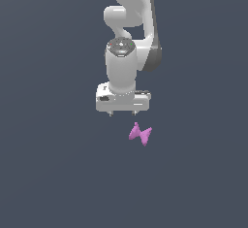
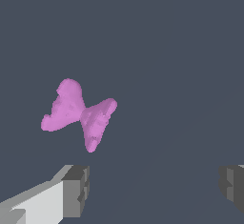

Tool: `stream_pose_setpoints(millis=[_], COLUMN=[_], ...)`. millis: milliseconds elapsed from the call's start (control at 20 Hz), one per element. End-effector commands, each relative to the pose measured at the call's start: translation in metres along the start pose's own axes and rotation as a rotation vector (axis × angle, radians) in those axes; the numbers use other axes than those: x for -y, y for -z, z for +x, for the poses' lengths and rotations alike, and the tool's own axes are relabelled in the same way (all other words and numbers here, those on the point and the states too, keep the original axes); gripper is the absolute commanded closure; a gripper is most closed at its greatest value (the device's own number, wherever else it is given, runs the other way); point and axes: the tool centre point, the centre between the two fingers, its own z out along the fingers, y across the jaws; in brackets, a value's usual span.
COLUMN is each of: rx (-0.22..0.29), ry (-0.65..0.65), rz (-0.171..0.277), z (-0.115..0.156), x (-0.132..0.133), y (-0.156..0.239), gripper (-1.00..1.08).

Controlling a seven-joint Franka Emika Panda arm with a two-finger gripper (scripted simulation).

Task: Pick up the object and move it to a goal position.

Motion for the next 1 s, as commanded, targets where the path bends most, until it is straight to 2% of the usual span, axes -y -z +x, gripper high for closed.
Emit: stream_pose_setpoints(millis=[0, 650, 950], rx=[0.000, -0.001, 0.008], ry=[0.000, 0.037, 0.096], rz=[0.000, -0.003, -0.002], z=[0.0000, 0.0030, 0.0055], x=[0.0000, 0.0053, 0.0095], y=[0.0000, -0.0022, -0.0070], gripper=[-1.00, -1.00, -1.00])
